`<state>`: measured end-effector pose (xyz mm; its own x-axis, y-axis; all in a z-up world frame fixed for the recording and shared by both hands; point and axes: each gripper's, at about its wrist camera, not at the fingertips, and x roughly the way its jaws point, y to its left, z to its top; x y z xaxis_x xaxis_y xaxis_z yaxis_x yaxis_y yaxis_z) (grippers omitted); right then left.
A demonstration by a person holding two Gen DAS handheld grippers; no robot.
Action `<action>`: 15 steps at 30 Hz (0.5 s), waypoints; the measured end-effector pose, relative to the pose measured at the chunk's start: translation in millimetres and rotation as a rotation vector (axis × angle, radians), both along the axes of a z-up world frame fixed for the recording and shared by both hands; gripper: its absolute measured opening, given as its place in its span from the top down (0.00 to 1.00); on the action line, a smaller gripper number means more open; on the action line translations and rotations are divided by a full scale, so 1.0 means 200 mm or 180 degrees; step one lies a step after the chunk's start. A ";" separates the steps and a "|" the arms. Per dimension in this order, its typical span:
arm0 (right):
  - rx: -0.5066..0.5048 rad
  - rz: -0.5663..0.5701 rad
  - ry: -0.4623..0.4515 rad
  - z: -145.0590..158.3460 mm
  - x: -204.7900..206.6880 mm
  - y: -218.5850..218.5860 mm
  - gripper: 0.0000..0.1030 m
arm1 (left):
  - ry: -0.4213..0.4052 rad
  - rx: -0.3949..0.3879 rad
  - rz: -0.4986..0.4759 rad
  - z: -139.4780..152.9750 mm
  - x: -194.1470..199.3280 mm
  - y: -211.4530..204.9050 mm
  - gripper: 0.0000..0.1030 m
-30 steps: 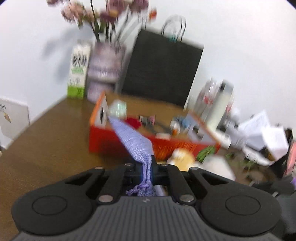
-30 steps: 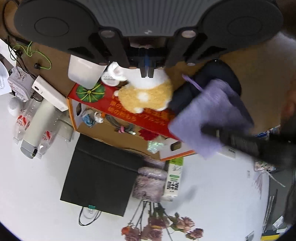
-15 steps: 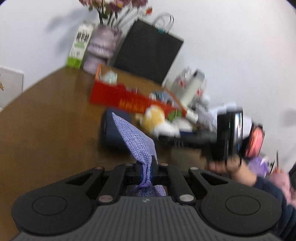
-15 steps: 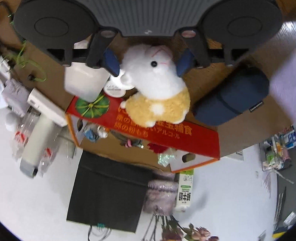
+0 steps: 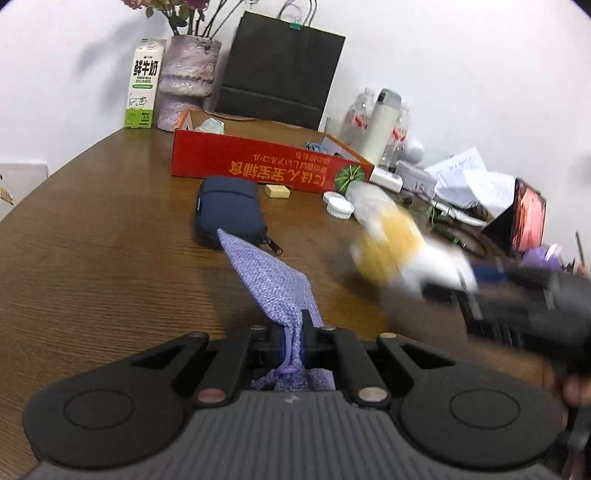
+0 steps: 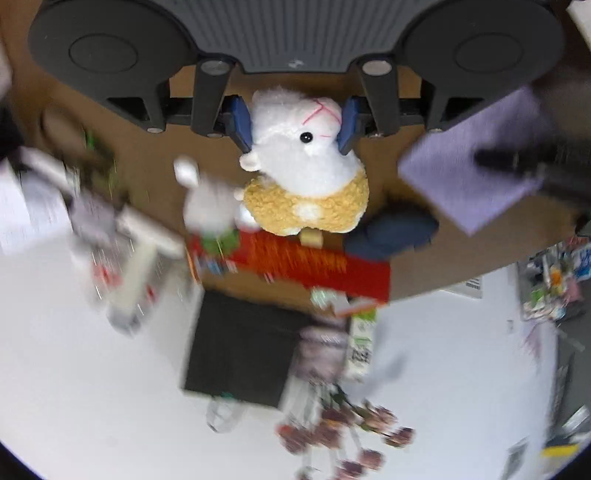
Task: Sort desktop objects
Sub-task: 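Lift the purple pouch with left tool while right tool lifts the hamster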
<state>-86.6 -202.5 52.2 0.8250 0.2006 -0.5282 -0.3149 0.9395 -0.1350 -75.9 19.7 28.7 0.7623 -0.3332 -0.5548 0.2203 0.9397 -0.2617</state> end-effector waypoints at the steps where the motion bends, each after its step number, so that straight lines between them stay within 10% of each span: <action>1: 0.0031 -0.0031 0.0014 -0.02 -0.05 -0.03 0.55 | -0.0017 -0.0014 0.0020 0.01 0.00 0.00 0.93; 15: 0.0084 0.0010 0.0053 -0.11 -0.10 0.09 0.27 | -0.0034 0.0010 0.0253 0.04 -0.02 0.03 0.93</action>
<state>-106.6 -185.0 29.6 0.8155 0.2173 -0.5364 -0.3199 0.9416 -0.1049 -79.5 26.7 37.0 0.7922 -0.2697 -0.5474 0.1476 0.9551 -0.2569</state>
